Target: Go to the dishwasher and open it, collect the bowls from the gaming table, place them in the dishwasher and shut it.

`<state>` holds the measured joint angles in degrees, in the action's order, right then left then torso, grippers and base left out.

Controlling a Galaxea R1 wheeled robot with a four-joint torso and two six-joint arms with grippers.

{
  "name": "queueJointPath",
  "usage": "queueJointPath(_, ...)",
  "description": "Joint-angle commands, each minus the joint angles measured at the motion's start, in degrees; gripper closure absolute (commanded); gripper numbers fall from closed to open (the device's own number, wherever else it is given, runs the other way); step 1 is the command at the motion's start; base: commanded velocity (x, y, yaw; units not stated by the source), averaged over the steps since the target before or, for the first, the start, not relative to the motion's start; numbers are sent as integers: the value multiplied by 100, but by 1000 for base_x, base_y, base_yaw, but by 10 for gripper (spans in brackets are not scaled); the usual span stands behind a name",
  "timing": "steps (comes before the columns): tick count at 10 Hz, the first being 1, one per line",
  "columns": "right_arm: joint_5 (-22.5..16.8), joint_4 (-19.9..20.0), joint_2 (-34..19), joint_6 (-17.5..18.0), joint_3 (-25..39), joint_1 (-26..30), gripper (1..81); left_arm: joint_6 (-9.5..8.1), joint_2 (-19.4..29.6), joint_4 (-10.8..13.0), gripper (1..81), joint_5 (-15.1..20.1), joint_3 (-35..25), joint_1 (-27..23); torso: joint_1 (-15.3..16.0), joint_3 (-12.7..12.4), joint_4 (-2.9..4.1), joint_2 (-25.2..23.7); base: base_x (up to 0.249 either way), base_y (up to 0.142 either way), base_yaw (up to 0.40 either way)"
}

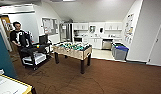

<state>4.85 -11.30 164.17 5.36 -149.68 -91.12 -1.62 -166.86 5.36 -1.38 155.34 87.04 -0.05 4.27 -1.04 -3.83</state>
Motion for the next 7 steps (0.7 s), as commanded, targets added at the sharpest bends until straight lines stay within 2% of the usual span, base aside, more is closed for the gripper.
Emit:
queueJointPath(1, -265, -74, -84, -18, -8, 239, 811, 22, 73, 52, 811, 305, 31, -271, 5, 0, 0, 0, 0, 0, -392)
queueJointPath(5, -265, -74, -84, -18, -8, 230, 811, 22, 74, 52, 811, 305, 31, -262, 5, -2, 0, 0, 0, 0, -388)
queueJointPath(7, -265, -74, -84, -18, -8, 230, 811, 22, 74, 44, 811, 305, 31, -271, 5, -2, 0, 0, 0, 0, -205)
